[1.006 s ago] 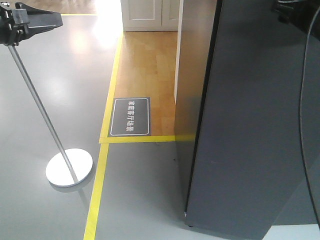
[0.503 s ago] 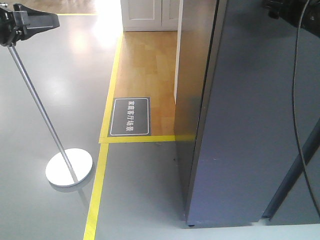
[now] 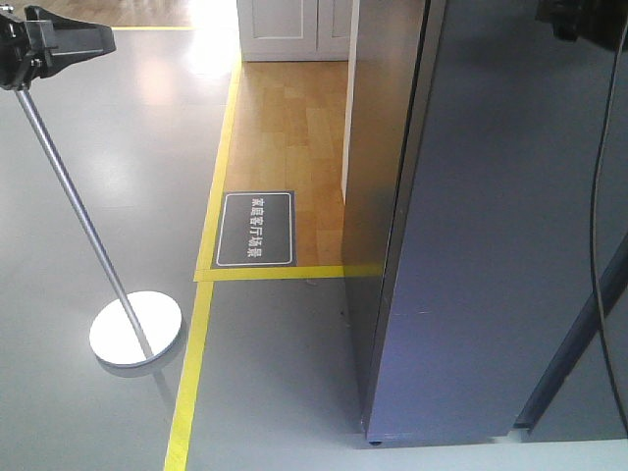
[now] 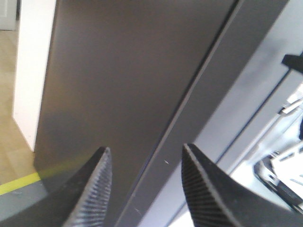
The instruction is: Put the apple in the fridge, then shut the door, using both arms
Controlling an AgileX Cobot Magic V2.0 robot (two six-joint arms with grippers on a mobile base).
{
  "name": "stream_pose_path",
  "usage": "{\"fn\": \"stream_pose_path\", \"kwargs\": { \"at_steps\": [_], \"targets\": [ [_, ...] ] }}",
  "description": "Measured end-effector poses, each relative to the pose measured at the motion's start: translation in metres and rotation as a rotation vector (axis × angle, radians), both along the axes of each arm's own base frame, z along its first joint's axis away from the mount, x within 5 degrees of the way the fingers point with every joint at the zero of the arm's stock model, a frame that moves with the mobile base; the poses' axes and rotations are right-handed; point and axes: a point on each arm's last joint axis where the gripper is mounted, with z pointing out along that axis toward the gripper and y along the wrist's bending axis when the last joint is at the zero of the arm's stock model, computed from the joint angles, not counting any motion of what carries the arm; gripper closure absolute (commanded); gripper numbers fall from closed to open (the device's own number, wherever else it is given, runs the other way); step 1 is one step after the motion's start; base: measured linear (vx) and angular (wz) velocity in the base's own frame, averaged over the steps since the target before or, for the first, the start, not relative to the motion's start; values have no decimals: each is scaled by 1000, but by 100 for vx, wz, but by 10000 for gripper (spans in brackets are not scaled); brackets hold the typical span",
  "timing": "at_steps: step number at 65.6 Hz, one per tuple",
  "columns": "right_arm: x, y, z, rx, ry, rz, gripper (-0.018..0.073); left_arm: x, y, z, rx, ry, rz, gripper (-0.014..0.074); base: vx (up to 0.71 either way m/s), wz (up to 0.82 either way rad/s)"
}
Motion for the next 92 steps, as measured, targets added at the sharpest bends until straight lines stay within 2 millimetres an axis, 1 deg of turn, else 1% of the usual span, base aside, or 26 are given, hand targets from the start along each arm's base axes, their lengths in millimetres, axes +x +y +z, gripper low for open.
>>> {"fn": "stream_pose_path", "kwargs": {
  "at_steps": [7, 8, 13, 23, 30, 39, 47, 52, 57, 58, 59, 60, 63, 64, 65, 68, 69, 70, 71, 72, 73, 75, 79, 82, 84, 92],
  "targets": [
    [-21, 17, 18, -41, 0, 110, 445, -3, -3, 1, -19, 6, -49, 359, 0, 0],
    [-25, 20, 23, -46, -5, 124, 478, -4, -4, 1, -23, 7, -58, 372, 0, 0],
    [-41, 32, 34, -60, 1, 202, 577, -7, -7, 3, -48, 10, -106, 448, 0, 0],
    [-74, 50, 57, -87, -17, 311, 568, -16, -14, 4, -71, 23, -222, 605, 0, 0],
    [-97, 56, 72, -103, -37, 362, 565, -20, -16, 5, -80, 36, -272, 604, 0, 0],
    [-121, 61, 83, -127, -28, 434, 564, -23, -18, 5, -89, 72, -275, 604, 0, 0],
    [-141, 63, 75, -136, -5, 463, 564, -35, -26, 8, -58, 80, -293, 604, 0, 0],
    [-153, 61, 56, -126, 11, 441, 564, -50, -33, 10, -58, 81, -311, 604, 0, 0],
    [-168, 59, 39, -110, 6, 402, 564, -63, -38, 5, -64, 103, -322, 604, 0, 0],
    [-170, 59, 29, -104, 23, 398, 564, -66, -38, 4, -65, 108, -322, 604, 0, 0],
    [-176, 58, 27, -101, 14, 391, 564, -70, -39, 4, -65, 109, -322, 604, 0, 0],
    [-179, 58, 17, -93, 33, 389, 564, -73, -39, 0, -69, 123, -322, 604, 0, 0],
    [-190, 58, 2, -85, 41, 380, 564, -84, -40, -7, -71, 138, -321, 604, 0, 0],
    [-197, 58, -2, -84, 36, 377, 564, -88, -41, -9, -71, 142, -321, 604, 0, 0],
    [-201, 57, -12, -77, 51, 374, 564, -91, -41, -11, -69, 144, -315, 604, 0, 0],
    [-216, 57, -26, -70, 51, 364, 564, -103, -42, -19, -66, 154, -287, 604, 0, 0],
    [-221, 57, -36, -64, 68, 361, 564, -109, -42, -20, -63, 150, -275, 604, 0, 0],
    [-225, 57, -41, -58, 70, 357, 564, -112, -42, -23, -62, 152, -260, 604, 0, 0],
    [-231, 56, -49, -58, 74, 350, 564, -116, -42, -29, -64, 168, -244, 604, 0, 0],
    [-236, 56, -54, -53, 76, 345, 564, -121, -41, -30, -60, 162, -220, 604, 0, 0],
    [-240, 56, -59, -52, 76, 338, 564, -125, -41, -37, -62, 178, -200, 604, 0, 0],
    [-250, 55, -71, -52, 80, 326, 564, -133, -40, -44, -59, 186, -159, 603, 0, 0],
    [-267, 54, -88, -52, 78, 311, 564, -148, -36, -61, -48, 203, -48, 603, 0, 0],
    [-280, 54, -105, -48, 89, 307, 564, -161, -34, -74, -42, 212, 24, 603, 0, 0],
    [-286, 54, -112, -49, 90, 307, 564, -169, -33, -85, -41, 232, 60, 603, 0, 0],
    [-308, 54, -138, -49, 85, 305, 564, -195, -29, -112, -37, 256, 164, 603, 0, 0]
  ]
}}
